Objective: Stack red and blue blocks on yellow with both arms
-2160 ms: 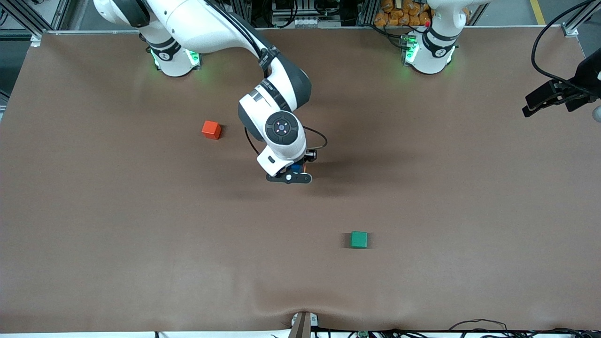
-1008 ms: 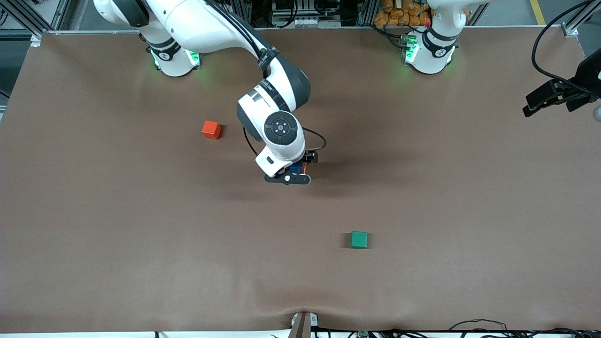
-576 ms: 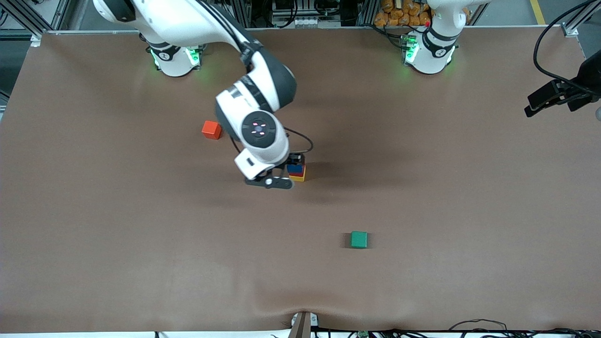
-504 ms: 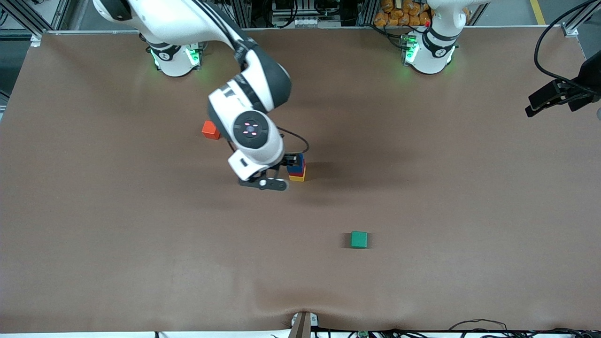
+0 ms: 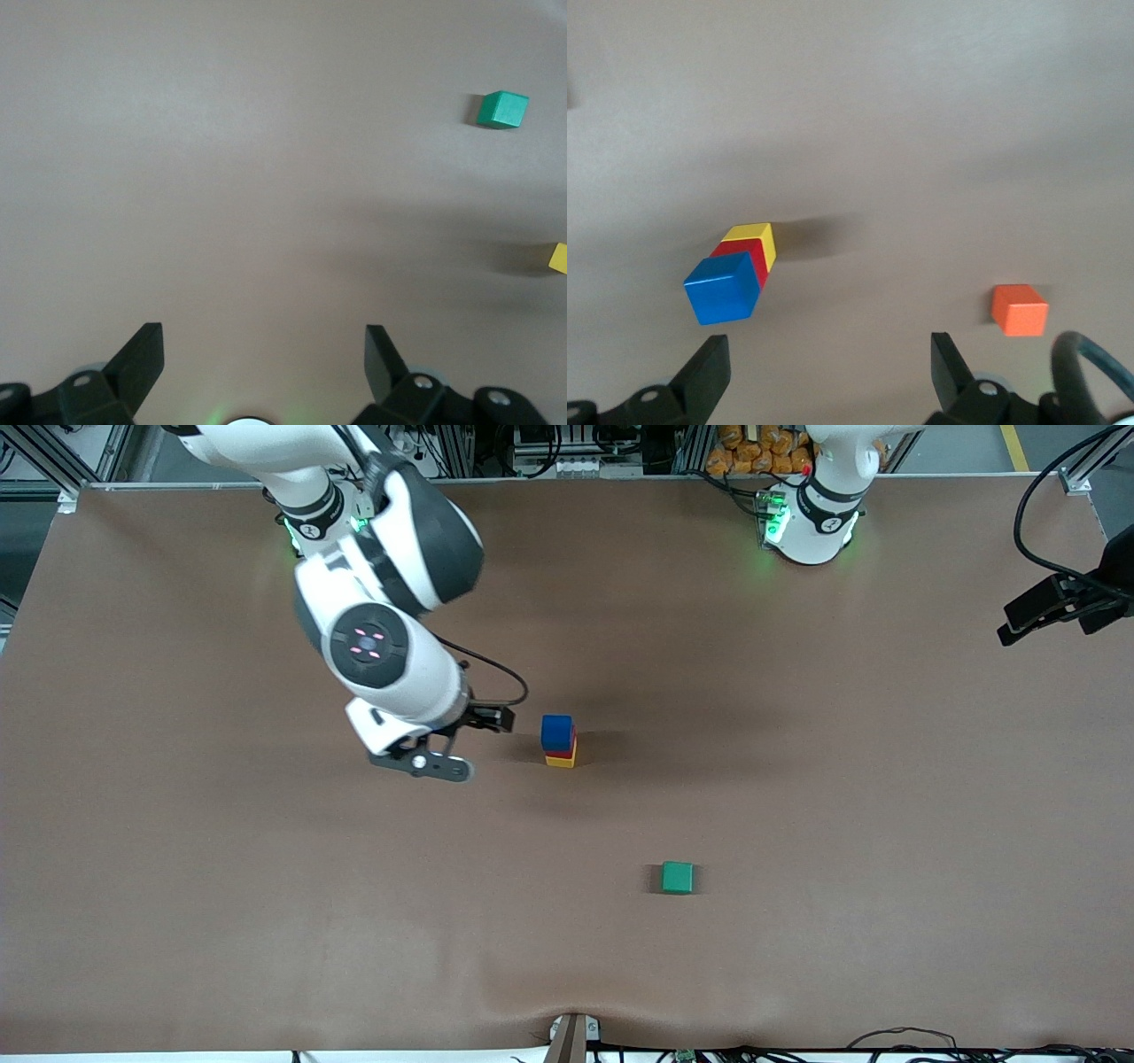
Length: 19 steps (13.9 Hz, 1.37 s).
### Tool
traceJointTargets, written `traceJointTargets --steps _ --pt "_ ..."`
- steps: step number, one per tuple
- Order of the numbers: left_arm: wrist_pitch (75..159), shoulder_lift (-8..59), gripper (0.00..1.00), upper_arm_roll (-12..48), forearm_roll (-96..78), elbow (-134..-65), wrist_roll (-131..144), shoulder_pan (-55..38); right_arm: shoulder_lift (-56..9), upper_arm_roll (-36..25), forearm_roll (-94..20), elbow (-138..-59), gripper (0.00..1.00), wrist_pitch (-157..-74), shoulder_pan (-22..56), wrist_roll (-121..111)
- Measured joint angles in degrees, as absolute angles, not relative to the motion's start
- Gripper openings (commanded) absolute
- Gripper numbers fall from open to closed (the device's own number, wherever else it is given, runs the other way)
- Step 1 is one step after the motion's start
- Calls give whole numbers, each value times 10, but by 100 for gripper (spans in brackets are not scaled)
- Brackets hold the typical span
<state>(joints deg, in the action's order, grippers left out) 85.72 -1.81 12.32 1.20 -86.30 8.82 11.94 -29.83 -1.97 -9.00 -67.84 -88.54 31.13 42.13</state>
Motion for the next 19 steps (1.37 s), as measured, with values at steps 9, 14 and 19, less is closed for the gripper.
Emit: traceJointTargets --steps 9,14,19 --pt "857 -17 100 123 12 -862 88 121 -260 -19 -90 -602 100 -766 180 409" --pt "857 -17 100 123 12 -862 88 121 -229 -21 -89 -599 100 -727 105 292" --pt "857 -17 100 123 12 -862 88 121 -213 -21 -85 -598 100 -706 26 163"
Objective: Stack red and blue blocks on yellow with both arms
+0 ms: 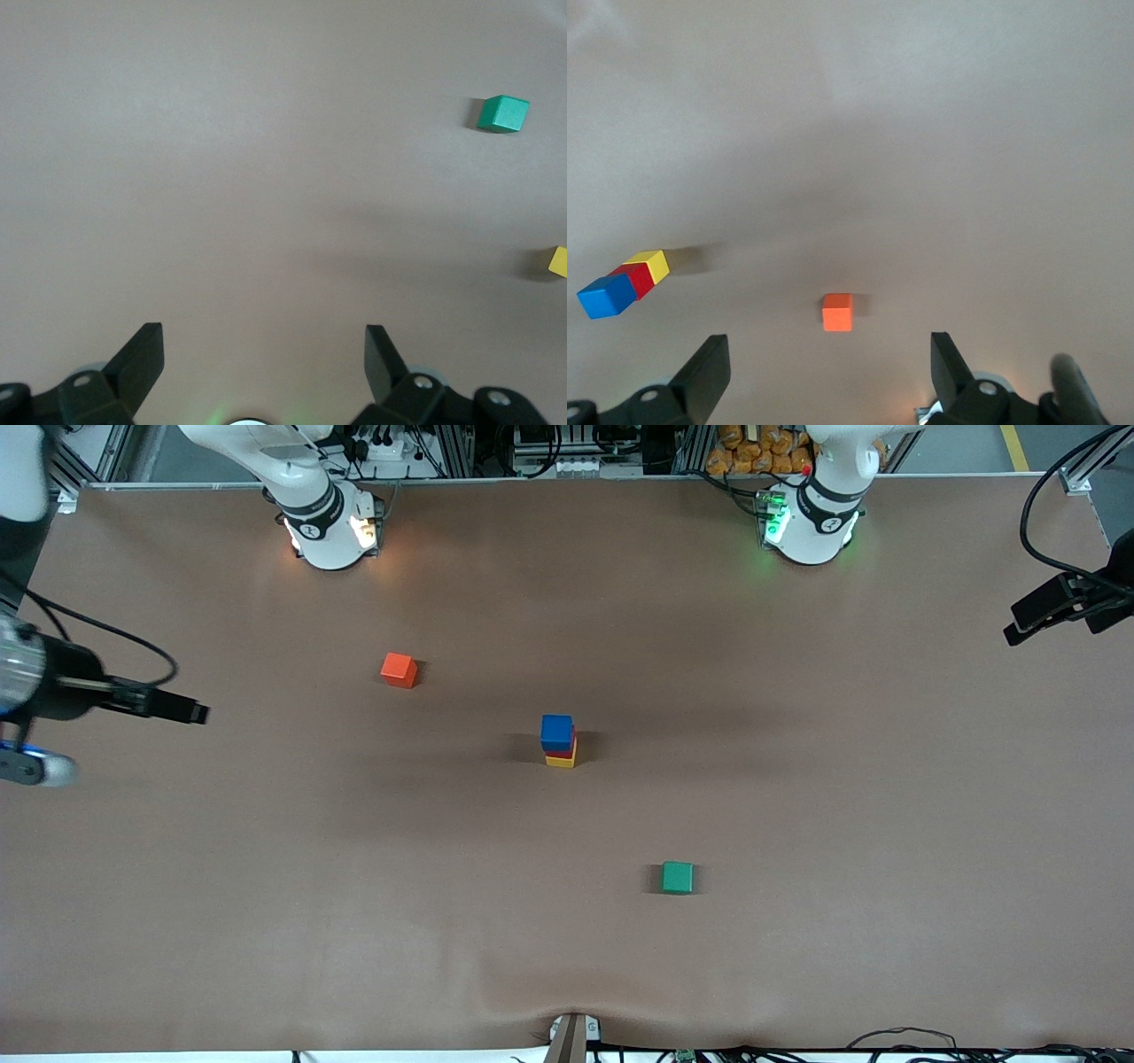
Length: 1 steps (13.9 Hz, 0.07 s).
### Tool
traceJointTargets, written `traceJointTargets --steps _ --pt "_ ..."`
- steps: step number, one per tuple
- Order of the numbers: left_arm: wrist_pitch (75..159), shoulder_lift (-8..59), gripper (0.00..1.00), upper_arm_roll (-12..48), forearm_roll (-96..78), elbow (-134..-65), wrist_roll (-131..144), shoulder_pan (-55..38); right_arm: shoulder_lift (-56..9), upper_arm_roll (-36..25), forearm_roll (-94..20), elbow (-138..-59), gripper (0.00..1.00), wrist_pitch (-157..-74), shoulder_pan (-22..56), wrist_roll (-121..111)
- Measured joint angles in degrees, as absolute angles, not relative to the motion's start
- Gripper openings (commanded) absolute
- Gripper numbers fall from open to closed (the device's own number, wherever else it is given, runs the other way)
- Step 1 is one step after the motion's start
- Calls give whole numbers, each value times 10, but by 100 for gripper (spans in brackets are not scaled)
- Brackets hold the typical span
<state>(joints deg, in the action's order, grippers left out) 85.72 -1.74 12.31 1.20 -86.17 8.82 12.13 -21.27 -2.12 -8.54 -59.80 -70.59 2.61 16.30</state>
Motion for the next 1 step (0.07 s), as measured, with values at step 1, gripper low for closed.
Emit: traceJointTargets --steps 1 --pt "857 -17 100 123 12 -862 88 121 -204 -21 -77 -598 100 -704 18 144"
